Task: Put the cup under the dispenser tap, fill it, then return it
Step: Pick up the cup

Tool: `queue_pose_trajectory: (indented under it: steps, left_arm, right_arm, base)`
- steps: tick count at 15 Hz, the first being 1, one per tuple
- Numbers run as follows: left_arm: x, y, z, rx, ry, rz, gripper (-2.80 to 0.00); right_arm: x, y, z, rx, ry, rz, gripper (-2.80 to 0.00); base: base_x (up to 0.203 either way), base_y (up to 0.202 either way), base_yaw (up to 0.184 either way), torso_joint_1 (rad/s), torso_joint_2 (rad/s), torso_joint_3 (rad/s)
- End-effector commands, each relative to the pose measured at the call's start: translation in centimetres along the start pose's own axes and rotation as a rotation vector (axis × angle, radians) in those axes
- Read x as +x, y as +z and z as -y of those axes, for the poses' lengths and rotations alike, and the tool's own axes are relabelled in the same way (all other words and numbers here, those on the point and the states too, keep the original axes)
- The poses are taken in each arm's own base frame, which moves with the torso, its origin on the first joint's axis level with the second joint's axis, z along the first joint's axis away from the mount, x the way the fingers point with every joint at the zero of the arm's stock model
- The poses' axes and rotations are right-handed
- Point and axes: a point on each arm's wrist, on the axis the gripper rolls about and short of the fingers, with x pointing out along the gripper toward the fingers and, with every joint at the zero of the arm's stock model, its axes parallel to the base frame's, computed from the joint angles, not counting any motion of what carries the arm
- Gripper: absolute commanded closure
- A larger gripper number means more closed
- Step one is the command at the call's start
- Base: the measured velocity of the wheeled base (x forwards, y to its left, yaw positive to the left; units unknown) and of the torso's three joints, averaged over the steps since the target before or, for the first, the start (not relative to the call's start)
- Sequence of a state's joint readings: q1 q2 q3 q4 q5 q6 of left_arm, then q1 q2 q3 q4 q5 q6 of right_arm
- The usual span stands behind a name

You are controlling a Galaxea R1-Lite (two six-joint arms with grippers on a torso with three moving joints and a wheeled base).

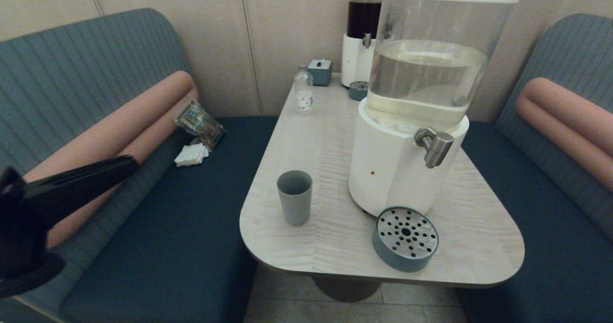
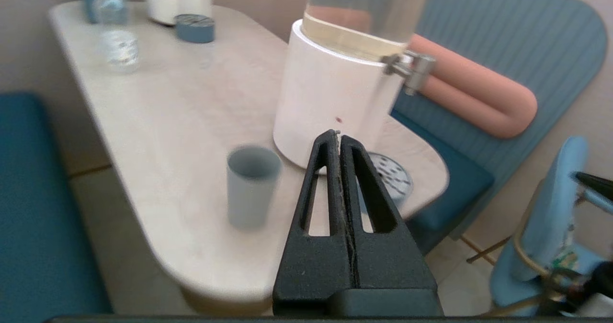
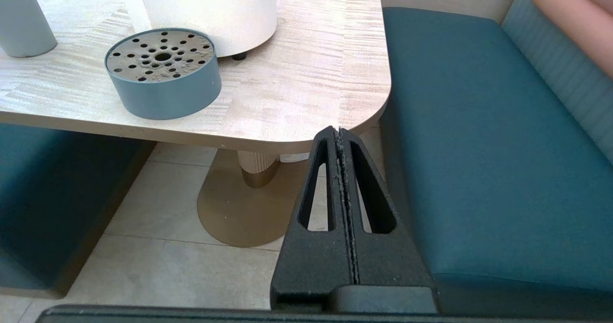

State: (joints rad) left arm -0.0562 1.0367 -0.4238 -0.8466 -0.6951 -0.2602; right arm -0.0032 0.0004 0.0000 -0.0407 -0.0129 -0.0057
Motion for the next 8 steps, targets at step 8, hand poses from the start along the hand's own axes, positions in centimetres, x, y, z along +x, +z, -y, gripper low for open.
queue_pose_trajectory:
  steps: [8]
  left_arm:
    - [9.8, -9.7, -11.2, 0.268, -0.199, -0.063, -2.80]
  right_arm:
    - [0.1, -0.4, 0.0, -0.001, 0.001, -0.015, 0.00]
  base:
    - [0.000, 0.000, 0.000, 0.000, 0.00, 0.000]
